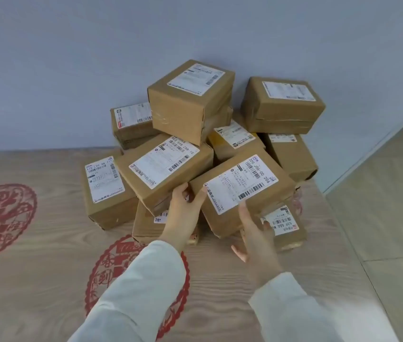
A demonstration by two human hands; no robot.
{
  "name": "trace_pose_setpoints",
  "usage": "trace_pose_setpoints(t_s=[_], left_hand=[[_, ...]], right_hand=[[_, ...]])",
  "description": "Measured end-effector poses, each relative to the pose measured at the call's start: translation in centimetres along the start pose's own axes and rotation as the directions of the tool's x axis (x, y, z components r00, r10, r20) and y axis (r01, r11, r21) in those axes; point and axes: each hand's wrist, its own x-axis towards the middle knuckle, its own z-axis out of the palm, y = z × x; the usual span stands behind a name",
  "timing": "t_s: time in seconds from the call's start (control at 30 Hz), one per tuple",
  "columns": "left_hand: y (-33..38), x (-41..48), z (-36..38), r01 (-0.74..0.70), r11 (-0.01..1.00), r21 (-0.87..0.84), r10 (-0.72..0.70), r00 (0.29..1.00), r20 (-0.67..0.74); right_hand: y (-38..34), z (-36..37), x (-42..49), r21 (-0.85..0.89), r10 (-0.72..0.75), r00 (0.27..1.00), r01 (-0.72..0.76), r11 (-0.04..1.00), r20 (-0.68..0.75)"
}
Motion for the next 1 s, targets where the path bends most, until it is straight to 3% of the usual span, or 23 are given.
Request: trace_pose_setpoints(t_s=[0.3,0.57,0.8,1.0], left_hand=[[-1.1,2.2,0.3,0.017,0.990,-0.141,-0.021,0.999,-0.028],[-0.9,1.3,-0.2,0.021,0.991,-0.135,-0.019,1.000,0.014],[-1.2,-1.3,-1.9,-0.009,0.999,-0.042,0.016,0.982,0.187],[-3.3,-2.6,-3.2,-0.081,0.990,-0.113,0.118,0.921,0.371]], right_hand=[[2.7,1.7,2.5,0.123,-0.069,0.998,0.069,0.990,-0.001],[2.8,1.5,2.2,0.204,-0.112,0.991,0.125,0.971,-0.076],[1.7,-1.3,-0.4,0.097,-0.209,0.978,0.208,0.973,-0.008],[2.2,-4.5,-1.0,-0.023,-0.318,0.942,0.322,0.946,0.112]])
